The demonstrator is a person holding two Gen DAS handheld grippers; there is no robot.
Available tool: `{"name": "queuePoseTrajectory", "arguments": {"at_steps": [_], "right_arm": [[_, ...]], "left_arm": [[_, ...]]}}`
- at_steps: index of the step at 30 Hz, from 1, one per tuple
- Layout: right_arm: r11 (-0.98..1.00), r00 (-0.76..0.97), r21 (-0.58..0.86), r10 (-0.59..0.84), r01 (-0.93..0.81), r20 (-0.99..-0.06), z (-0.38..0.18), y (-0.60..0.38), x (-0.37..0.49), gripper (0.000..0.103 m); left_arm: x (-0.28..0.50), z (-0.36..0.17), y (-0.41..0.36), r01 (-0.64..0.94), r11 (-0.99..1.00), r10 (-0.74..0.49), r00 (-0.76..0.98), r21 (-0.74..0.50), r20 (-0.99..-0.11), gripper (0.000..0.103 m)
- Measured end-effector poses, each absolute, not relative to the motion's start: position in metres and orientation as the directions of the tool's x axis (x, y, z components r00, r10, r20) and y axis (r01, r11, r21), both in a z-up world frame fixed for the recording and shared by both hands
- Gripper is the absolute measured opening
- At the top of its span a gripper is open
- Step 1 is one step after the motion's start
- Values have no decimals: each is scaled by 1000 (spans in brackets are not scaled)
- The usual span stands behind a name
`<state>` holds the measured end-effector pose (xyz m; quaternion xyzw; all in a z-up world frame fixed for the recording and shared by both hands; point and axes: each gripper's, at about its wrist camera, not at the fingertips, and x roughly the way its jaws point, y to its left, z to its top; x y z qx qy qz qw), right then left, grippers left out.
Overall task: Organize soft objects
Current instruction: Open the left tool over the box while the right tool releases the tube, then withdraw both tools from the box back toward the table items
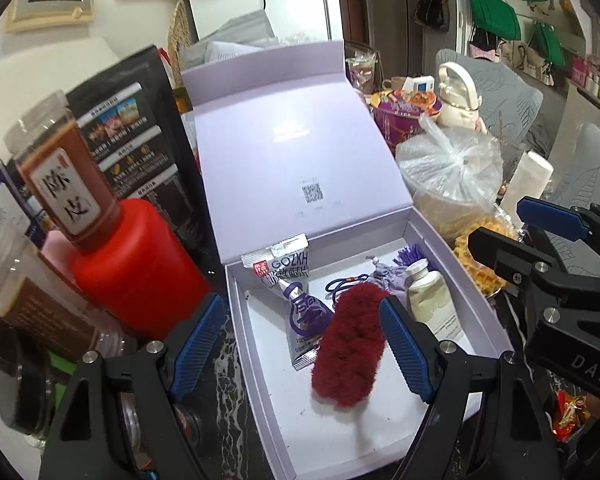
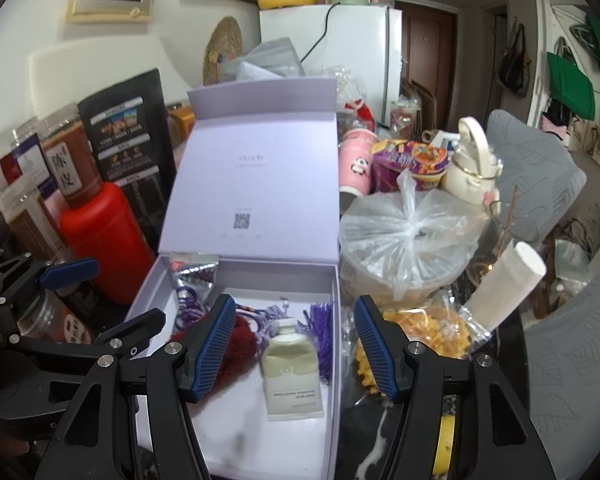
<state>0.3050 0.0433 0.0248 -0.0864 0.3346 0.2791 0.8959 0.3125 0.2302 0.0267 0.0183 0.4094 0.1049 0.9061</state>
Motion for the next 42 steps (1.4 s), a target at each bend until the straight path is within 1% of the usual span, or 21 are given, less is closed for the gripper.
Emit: {"name": "queuePoseTrajectory", "arguments": {"at_steps": [13, 18, 27, 33, 35, 37, 39, 42], "right_arm": [[824, 686, 10, 477, -566, -550, 82, 11, 243, 63], [823, 708, -1, 489, -568, -510, 98, -6, 212, 64], [815, 732, -25, 506, -579, -455, 111, -33, 156, 70], [815, 739, -31, 508, -579, -443, 109, -51, 123, 73], [817, 743, -32, 506, -575, -439, 107, -60, 112, 75], [819, 747, -32, 505, -572, -433, 105, -68, 101, 77], [822, 751, -34, 501, -568, -430, 103, -75, 93, 79], [827, 759, -38, 494, -560, -424, 99, -86, 79, 82]], "left_arm": [[248, 90, 210, -188, 975, 217, 732, 115, -646, 80], [220, 107, 201, -191, 975, 219, 761, 111, -611, 80], [166, 125, 183, -186, 978, 209, 803, 98, -558, 80], [132, 128, 169, -169, 982, 190, 823, 89, -535, 80], [123, 128, 165, -162, 983, 180, 829, 81, -530, 82], [114, 126, 159, -146, 986, 163, 835, 74, -525, 93], [106, 123, 153, -131, 988, 151, 843, 75, -517, 98], [96, 118, 143, -114, 990, 142, 849, 86, -509, 99]]}}
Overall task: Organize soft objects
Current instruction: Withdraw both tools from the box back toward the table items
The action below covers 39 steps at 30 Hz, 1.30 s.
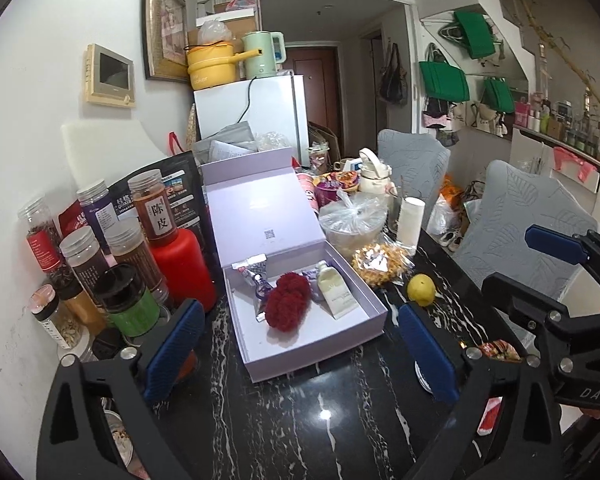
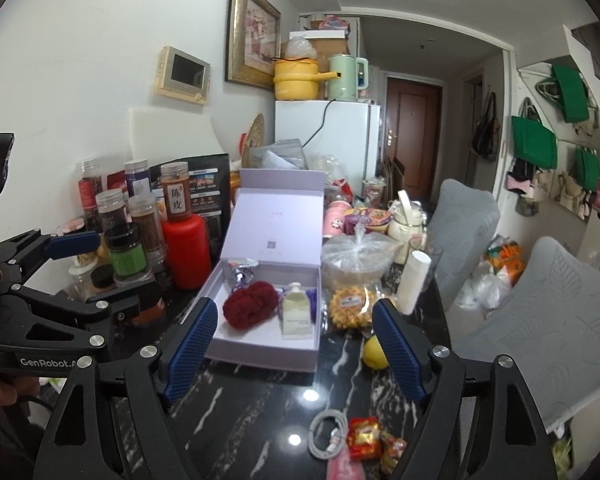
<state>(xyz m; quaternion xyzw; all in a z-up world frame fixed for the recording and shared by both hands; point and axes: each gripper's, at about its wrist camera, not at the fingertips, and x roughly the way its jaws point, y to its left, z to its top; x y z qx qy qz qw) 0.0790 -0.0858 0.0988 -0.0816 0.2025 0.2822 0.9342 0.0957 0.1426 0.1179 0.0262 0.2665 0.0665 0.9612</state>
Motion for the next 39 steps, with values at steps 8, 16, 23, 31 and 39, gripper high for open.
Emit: {"name": "queuePoseTrajectory", "arguments": {"at_steps": [8, 16, 23, 31, 39], "right_arm": [[849, 767, -26, 464, -528, -443, 80, -113, 59, 87], [878, 776, 0, 422, -478, -468, 59, -145, 51, 90], [904, 772, 38, 384, -425, -506, 34, -170, 51, 90], [914, 734, 61, 360, -400, -576, -4, -182, 56, 90], [909, 671, 92, 365, -406, -645, -54, -186, 60, 90]], "left_arm": [[80, 99, 117, -23, 998, 54, 843, 64, -535, 99], [75, 73, 95, 72, 997, -49, 824, 20, -565, 99], [79, 45, 80, 133, 991, -126, 781, -33, -612, 99], [83, 16, 65, 177, 983, -169, 741, -53, -649, 99], [84, -14, 60, 195, 980, -176, 704, -51, -689, 99]]}}
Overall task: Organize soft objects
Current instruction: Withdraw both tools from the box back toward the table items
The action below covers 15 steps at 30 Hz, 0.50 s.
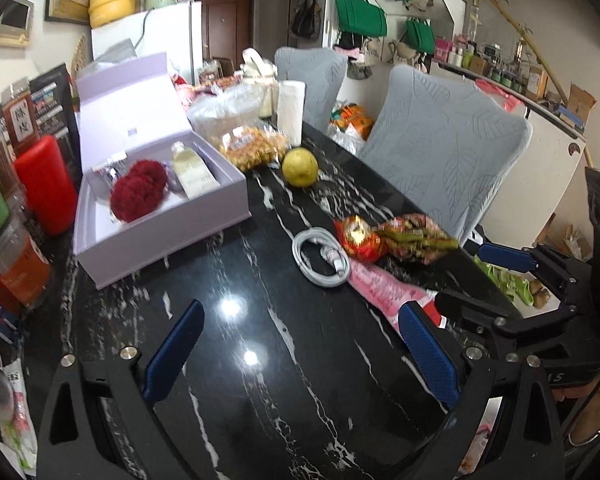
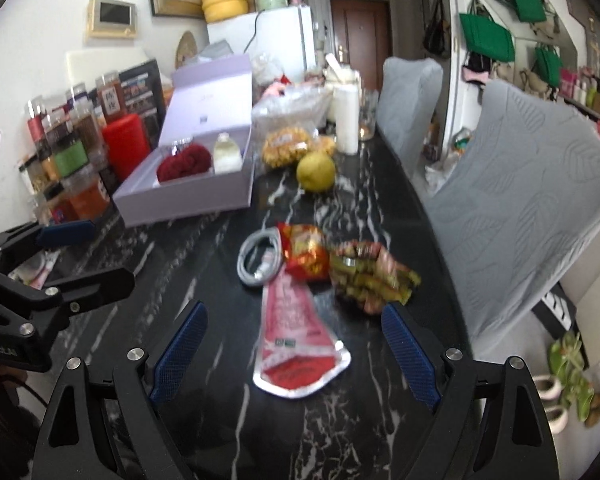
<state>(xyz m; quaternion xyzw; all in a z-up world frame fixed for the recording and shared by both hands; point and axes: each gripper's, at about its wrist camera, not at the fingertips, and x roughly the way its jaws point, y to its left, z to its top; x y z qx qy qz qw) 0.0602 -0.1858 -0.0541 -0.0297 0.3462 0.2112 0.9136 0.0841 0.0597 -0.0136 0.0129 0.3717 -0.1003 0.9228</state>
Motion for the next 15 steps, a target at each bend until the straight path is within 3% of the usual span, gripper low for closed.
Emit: {"name": "queuePoseTrajectory", "arguments": {"at_steps": [15], "right_arm": [[909, 577, 114, 348, -401, -739, -112, -175, 93, 90]], "left_arm": [[110, -59, 67, 198, 975, -205, 613, -102, -764, 99]]}}
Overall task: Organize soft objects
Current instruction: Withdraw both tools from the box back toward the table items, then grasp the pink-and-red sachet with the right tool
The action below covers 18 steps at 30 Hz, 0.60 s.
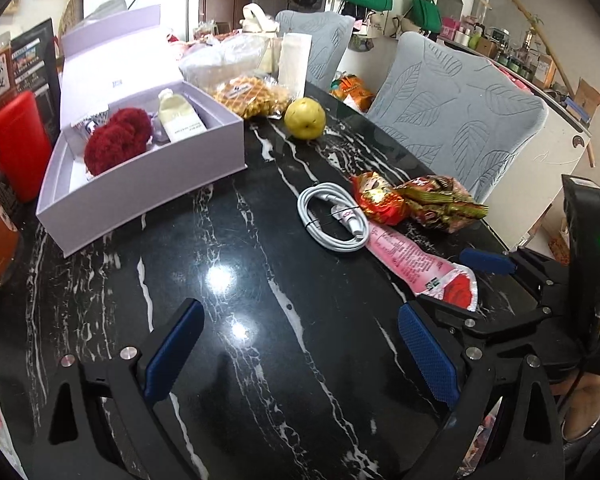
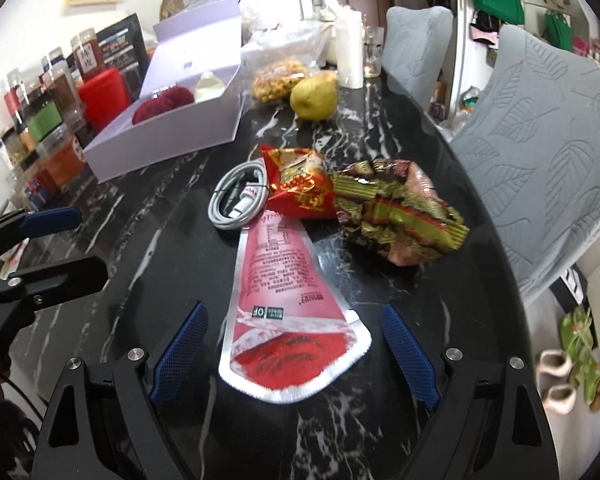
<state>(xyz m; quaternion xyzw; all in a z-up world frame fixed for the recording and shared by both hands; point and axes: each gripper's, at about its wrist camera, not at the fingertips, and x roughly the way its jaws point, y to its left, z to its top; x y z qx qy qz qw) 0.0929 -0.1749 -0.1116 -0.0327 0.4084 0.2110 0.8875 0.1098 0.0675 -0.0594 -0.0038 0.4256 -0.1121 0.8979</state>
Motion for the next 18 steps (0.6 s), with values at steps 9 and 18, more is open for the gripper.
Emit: {"name": "queuePoseTrajectory", "arguments": {"at_steps": [9, 18], "right_arm": [[904, 615, 2, 293, -428, -732, -115, -160, 92, 62], [891, 579, 58, 341, -451, -741, -111, -173, 90, 38]], "left_arm": [[132, -69, 74, 194, 975, -205, 588, -109, -782, 99], [159, -63, 61, 265, 956, -258, 575, -121, -777, 99]]}}
